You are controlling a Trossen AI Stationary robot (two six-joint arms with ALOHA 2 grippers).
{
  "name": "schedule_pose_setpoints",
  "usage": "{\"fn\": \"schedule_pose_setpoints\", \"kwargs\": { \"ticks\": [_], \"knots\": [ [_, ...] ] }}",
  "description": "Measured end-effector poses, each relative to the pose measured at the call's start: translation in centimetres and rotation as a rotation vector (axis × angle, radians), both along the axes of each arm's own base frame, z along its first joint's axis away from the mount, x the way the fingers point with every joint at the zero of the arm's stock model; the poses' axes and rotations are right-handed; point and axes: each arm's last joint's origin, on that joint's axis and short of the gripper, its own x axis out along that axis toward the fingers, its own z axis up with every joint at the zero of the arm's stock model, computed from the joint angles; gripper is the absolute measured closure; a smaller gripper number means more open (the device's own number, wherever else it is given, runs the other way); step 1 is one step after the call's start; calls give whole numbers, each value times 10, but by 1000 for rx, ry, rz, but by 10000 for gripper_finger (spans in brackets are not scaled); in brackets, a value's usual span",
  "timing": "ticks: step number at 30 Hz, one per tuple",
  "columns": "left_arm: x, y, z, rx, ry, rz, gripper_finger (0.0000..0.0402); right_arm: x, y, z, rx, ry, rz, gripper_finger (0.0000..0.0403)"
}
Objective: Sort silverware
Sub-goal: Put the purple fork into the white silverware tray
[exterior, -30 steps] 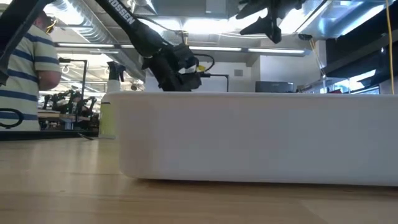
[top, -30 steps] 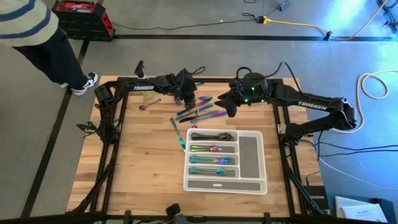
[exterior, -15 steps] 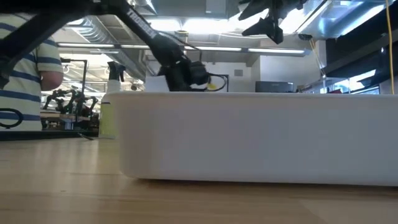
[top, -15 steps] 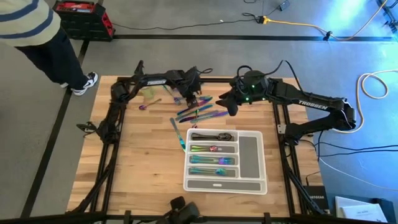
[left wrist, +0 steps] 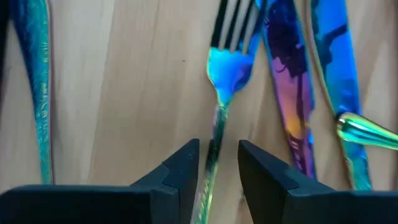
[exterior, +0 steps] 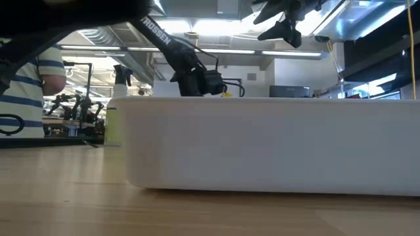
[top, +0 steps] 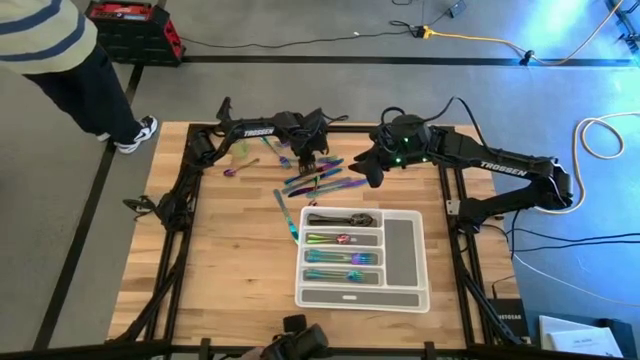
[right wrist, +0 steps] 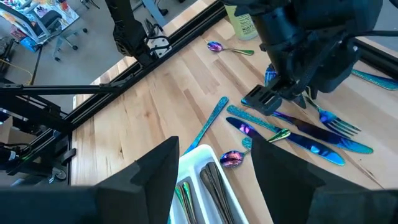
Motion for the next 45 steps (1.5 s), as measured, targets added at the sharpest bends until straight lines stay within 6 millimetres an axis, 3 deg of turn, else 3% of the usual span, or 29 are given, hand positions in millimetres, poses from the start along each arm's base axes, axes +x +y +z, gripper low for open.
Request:
{"fn": "schedule_pose_setpoints", "kwargs": {
  "ticks": [5, 11, 18, 24, 29, 32, 36, 41, 45],
  "knots": [
    [1, -3, 0, 3, 12, -26, 316, 0, 0, 0, -2, -3, -1, 217],
    [-3, -7, -2, -30, 63, -6, 391, 0, 0, 0, 3, -5, -2, 217],
    [-4, -5, 4, -52, 74, 94, 399, 0, 0, 0, 4, -5, -3, 217],
    [5, 2, 36, -25, 21, 118, 400, -1, 1, 4, 24, -18, 0, 217],
    [5, -1, 83, -52, 26, 203, 401, -16, 5, 48, -109, -126, 25, 217],
    [1, -16, 121, -45, -30, 180, 401, -34, 7, 80, -236, -152, -46, 217],
    [-10, -57, 174, -40, -130, 83, 401, -58, 11, 112, -385, -163, -132, 217],
    [-15, -117, 215, -54, -229, -50, 402, -68, 13, 122, -434, -168, -172, 217],
    [-10, -155, 226, -101, -282, -63, 401, -68, 13, 118, -416, -132, -165, 217]
  ]
}}
